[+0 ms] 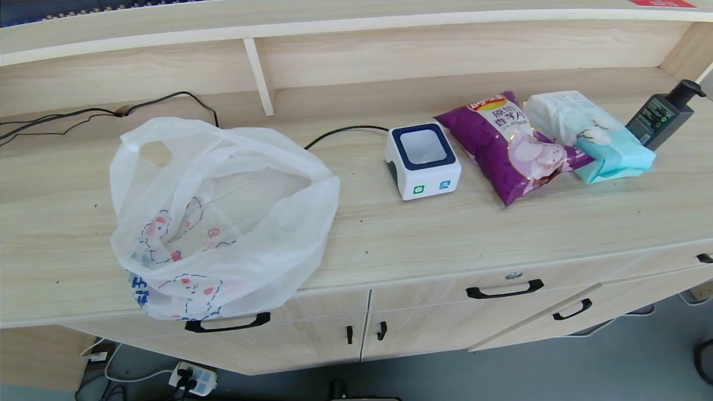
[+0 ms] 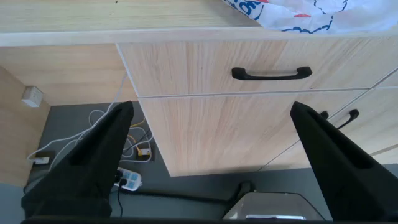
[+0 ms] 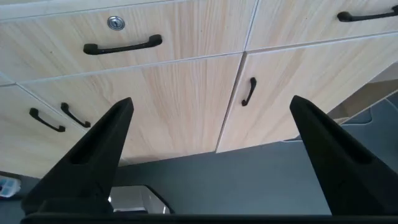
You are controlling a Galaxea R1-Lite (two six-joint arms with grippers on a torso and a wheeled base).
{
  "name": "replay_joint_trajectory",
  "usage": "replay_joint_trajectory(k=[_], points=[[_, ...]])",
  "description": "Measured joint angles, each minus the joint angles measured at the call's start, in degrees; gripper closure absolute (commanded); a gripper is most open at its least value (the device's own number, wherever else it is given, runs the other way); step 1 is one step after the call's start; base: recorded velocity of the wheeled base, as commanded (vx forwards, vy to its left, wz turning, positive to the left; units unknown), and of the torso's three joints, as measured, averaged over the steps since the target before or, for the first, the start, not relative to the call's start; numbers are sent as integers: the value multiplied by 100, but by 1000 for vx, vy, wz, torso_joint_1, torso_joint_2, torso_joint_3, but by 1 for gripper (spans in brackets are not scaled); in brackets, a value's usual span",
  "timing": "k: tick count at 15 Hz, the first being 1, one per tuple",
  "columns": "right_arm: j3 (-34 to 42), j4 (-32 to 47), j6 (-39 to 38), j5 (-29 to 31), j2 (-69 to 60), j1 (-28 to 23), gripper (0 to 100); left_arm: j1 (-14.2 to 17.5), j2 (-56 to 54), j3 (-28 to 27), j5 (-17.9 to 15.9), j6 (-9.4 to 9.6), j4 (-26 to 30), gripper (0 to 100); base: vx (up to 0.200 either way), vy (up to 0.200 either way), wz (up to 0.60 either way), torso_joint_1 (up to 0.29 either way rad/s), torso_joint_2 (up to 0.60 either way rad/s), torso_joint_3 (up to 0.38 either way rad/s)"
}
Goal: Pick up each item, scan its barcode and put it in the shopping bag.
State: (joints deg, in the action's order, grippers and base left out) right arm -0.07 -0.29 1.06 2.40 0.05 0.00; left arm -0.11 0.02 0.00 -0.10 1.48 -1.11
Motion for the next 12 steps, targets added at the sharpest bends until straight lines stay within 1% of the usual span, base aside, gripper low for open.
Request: replay_joint_trajectory(k=[2, 4, 6, 8, 10, 12], points=[[-312, 0, 178, -382, 184, 21, 0, 1, 0, 0, 0, -9, -17, 0, 0, 0, 0, 0, 0, 0], [-929, -9, 172, -574, 890, 88, 0, 0, 0, 0, 0, -11, -26, 0, 0, 0, 0, 0, 0, 0], [-1751, -93, 143, -755, 2029, 208, 0, 0, 0, 0, 0, 2, -26, 0, 0, 0, 0, 0, 0, 0], [-2616, -523, 128, -1067, 3457, 300, 0, 6, 0, 0, 0, 7, -26, 0, 0, 0, 0, 0, 0, 0], [-3569, -1081, 273, -1701, 4962, 206, 0, 0, 0, 0, 0, 16, -26, 0, 0, 0, 0, 0, 0, 0], [-4551, -1442, 646, -2380, 6282, -11, 0, 1, 0, 0, 0, 18, -34, 0, 0, 0, 0, 0, 0, 0]])
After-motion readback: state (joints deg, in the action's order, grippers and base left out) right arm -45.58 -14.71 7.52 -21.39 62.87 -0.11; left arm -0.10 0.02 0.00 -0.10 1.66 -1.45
